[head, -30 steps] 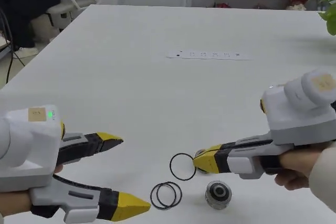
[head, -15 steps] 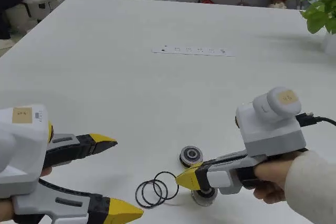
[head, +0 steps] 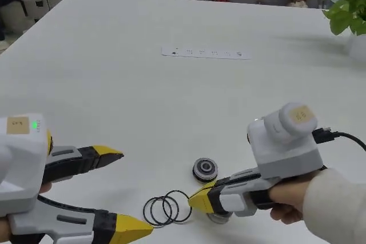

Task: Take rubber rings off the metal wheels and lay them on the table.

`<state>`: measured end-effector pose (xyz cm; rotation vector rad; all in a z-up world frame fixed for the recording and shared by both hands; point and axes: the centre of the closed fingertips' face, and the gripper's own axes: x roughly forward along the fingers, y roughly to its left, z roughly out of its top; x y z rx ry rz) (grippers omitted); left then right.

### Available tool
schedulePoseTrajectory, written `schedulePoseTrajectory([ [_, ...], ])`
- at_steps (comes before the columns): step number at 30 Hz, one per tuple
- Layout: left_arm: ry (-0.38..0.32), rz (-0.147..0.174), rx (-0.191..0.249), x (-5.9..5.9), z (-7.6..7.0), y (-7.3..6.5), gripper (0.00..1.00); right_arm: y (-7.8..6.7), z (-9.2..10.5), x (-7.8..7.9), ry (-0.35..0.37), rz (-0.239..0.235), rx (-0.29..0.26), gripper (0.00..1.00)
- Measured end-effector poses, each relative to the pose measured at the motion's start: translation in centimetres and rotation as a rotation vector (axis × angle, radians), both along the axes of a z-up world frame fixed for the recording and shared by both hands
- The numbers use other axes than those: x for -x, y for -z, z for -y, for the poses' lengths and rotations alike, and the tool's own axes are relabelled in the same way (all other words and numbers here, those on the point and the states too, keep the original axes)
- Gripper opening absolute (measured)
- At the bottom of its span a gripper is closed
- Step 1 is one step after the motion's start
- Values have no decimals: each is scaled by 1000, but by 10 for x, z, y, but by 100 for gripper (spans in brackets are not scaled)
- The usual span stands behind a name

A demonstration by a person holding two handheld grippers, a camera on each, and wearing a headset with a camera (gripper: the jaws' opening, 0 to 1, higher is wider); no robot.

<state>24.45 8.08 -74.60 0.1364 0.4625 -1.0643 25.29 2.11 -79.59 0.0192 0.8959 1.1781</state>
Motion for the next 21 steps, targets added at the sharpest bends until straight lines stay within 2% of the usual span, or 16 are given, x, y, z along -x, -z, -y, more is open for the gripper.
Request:
schedulePoseTrajectory([
  [3, 3, -4, -3, 1, 0, 1, 78, 1, 0, -1, -7, 19, 12, 5],
  [11, 9, -15, -11, 2, 1, 3, 78, -3, 2, -7, 8, 33, 3, 8],
  [21, 26, -28, -2, 4, 6, 2, 79, -22, 10, -29, 59, 104, -34, 10],
])
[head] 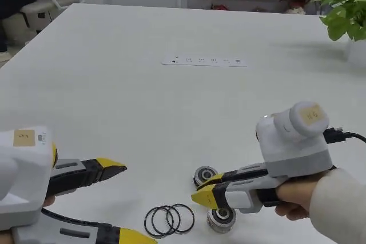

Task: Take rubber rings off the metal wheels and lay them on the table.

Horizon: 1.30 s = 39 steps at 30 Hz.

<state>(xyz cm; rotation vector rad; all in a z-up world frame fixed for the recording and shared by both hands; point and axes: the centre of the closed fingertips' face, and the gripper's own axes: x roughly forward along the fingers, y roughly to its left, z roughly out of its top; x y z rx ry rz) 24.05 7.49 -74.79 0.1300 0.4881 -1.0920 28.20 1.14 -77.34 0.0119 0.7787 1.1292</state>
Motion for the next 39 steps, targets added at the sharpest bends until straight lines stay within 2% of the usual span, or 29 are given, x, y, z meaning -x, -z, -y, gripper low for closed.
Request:
schedulePoseTrajectory([
  [5, 42, 13, 1, 3, 8, -7, 79, -14, 12, -21, 71, 43, -40, 10],
  [10, 57, 49, -6, -4, 11, -21, 80, -26, 22, -35, 132, 67, -81, 11],
  [15, 73, 97, -16, -16, 11, -41, 81, -33, 34, -46, 178, 95, -98, 11],
  [17, 79, 120, -4, -22, 12, -52, 81, -35, 39, -50, 197, 105, -98, 11],
  [22, 70, 176, 2, -42, 13, -73, 80, -37, 48, -57, 248, 103, -113, 11],
  [25, 73, 191, 2, -52, 18, -80, 80, -35, 52, -59, 261, 98, -111, 11],
  [29, 118, 222, -37, -62, 30, -81, 77, -28, 53, -57, 250, 94, -88, 11],
  [35, 198, 251, -52, -75, 56, -87, 70, -13, 53, -50, 195, 95, -31, 12],
  [37, 225, 248, -74, -78, 63, -85, 69, -7, 53, -47, 175, 96, -6, 12],
  [39, 231, 253, -73, -81, 69, -85, 70, -2, 54, -44, 153, 99, 18, 12],
])
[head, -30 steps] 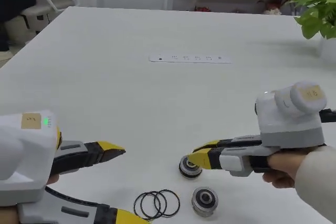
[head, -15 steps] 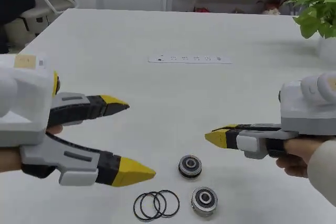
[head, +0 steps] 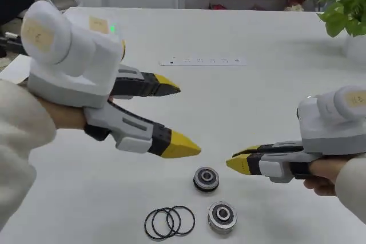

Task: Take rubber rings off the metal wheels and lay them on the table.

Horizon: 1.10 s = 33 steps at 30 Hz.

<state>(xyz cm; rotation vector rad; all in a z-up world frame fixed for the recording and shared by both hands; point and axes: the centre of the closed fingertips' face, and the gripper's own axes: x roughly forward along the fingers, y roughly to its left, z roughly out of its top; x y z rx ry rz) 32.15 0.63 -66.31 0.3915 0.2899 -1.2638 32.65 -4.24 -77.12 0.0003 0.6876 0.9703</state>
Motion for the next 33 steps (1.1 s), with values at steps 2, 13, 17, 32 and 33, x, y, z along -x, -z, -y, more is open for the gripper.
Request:
schedulePoseTrajectory([
  [2, 11, -11, 3, -3, 7, 1, 69, 3, -1, 3, -28, 12, 17, 12],
  [13, 26, -48, -30, 1, 30, 56, 56, 26, -9, 13, -133, 12, 96, 14],
  [17, 32, -46, -34, 3, 34, 75, 43, 30, -9, 14, -143, 13, 109, 15],
  [32, -35, -92, -52, -4, 29, 110, 26, 38, -17, 13, -148, 34, 116, 18],
  [33, -33, -94, -55, -3, 30, 112, 24, 38, -17, 14, -148, 38, 116, 18],
])
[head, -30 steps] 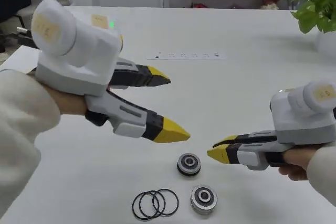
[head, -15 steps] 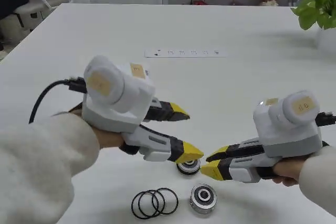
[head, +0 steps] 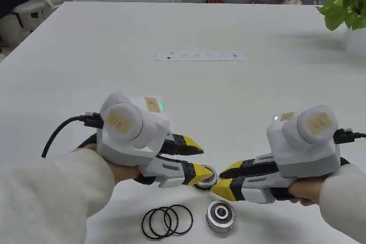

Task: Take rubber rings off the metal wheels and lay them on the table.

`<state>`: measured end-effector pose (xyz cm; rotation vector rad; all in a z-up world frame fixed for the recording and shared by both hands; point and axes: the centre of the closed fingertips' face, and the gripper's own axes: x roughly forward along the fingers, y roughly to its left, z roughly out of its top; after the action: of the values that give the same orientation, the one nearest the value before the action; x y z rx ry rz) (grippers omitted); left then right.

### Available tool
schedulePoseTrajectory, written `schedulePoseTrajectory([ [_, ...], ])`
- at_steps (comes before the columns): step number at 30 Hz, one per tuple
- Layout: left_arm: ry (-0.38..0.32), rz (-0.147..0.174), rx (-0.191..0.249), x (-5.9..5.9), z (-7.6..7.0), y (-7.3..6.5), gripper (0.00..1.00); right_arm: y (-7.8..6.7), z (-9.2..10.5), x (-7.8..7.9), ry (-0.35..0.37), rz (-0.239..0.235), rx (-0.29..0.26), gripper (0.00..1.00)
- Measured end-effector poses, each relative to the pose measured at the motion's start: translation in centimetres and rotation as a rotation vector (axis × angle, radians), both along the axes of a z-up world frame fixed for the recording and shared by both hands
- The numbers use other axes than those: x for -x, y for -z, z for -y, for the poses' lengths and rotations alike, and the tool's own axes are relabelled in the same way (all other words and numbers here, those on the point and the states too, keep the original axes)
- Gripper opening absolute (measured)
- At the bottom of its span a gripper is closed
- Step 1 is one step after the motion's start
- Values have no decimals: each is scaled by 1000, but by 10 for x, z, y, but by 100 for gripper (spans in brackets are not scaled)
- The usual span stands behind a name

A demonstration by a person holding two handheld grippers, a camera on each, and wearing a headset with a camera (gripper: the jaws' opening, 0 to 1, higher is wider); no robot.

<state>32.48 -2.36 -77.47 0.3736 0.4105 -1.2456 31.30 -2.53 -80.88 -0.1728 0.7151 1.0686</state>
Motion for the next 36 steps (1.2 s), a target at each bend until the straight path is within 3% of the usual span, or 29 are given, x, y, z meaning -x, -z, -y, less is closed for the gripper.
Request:
schedulePoseTrajectory([
  [6, 39, -10, -46, 9, 2, 15, 14, 0, -3, 3, -21, 15, -2, 18],
  [12, 14, -28, -29, 5, 0, 17, 15, 1, -4, 3, -30, 31, 4, 17],
  [14, -4, -48, 0, 5, 0, 16, 15, 0, -3, 3, -30, 34, 1, 15],
  [28, -15, -50, 20, 8, -1, 16, 15, -2, -2, 5, -57, 49, 11, 11],
  [31, -14, -47, 24, 8, -1, 16, 15, -2, -3, 5, -56, 49, 9, 12],
  [32, -14, -47, 24, 9, -1, 16, 15, -2, -4, 5, -56, 55, 3, 17],
  [35, -13, -46, 23, 8, 0, 15, 15, -5, -6, 1, -65, 106, 17, 21],
  [36, -13, -45, 23, 8, 0, 16, 15, -5, -8, 3, -67, 101, 13, 21],
])
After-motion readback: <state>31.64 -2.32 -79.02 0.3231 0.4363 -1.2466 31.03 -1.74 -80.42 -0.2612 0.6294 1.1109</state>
